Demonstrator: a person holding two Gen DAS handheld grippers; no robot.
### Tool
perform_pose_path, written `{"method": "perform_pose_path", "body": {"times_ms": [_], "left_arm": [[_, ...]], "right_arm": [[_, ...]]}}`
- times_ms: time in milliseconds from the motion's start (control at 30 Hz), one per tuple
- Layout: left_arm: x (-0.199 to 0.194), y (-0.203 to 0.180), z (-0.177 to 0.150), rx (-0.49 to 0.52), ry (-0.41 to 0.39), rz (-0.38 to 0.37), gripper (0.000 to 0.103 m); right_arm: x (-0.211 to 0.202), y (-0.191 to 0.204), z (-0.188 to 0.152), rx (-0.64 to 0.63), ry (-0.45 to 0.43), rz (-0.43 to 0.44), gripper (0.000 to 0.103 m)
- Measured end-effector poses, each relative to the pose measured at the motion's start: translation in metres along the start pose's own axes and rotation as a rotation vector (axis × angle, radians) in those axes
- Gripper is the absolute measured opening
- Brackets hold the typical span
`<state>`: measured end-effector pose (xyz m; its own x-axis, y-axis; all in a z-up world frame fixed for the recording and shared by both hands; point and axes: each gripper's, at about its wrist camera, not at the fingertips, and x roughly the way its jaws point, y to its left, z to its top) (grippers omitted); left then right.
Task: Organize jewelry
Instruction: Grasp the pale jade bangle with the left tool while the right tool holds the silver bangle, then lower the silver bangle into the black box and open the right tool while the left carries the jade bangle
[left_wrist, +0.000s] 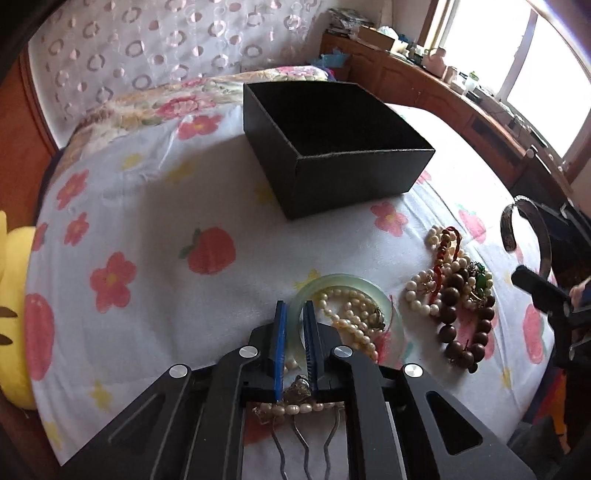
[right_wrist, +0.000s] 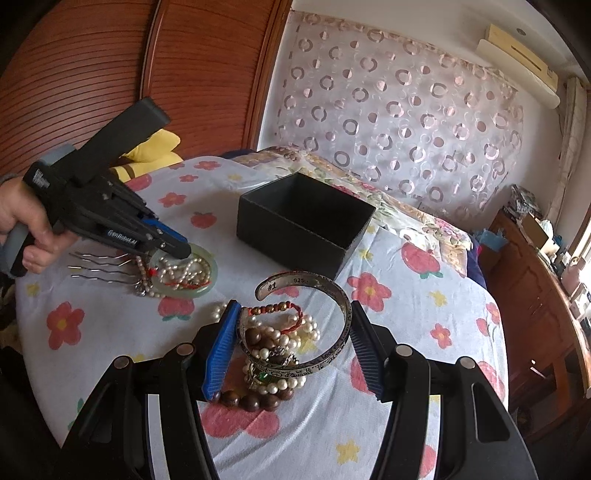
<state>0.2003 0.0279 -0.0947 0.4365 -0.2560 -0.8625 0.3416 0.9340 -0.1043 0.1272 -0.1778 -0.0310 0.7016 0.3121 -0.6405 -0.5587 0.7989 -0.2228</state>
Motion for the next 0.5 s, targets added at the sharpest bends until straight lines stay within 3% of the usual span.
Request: {"method": "perform_pose_path", "body": {"times_ms": [233,500], "left_arm": [[-0.018,0.001,0.002,-0.007,-0.096,0.04,0.008],[-0.042,0.013,0.016,-0.062,-0.207,0.038,0.008]], "right_arm": [[0.018,-0.015,0.019,0.026,-0.006,0.0,0.061],[0.064,-0.034,0.066,0.049,-0.004,0.013,0.061]]}}
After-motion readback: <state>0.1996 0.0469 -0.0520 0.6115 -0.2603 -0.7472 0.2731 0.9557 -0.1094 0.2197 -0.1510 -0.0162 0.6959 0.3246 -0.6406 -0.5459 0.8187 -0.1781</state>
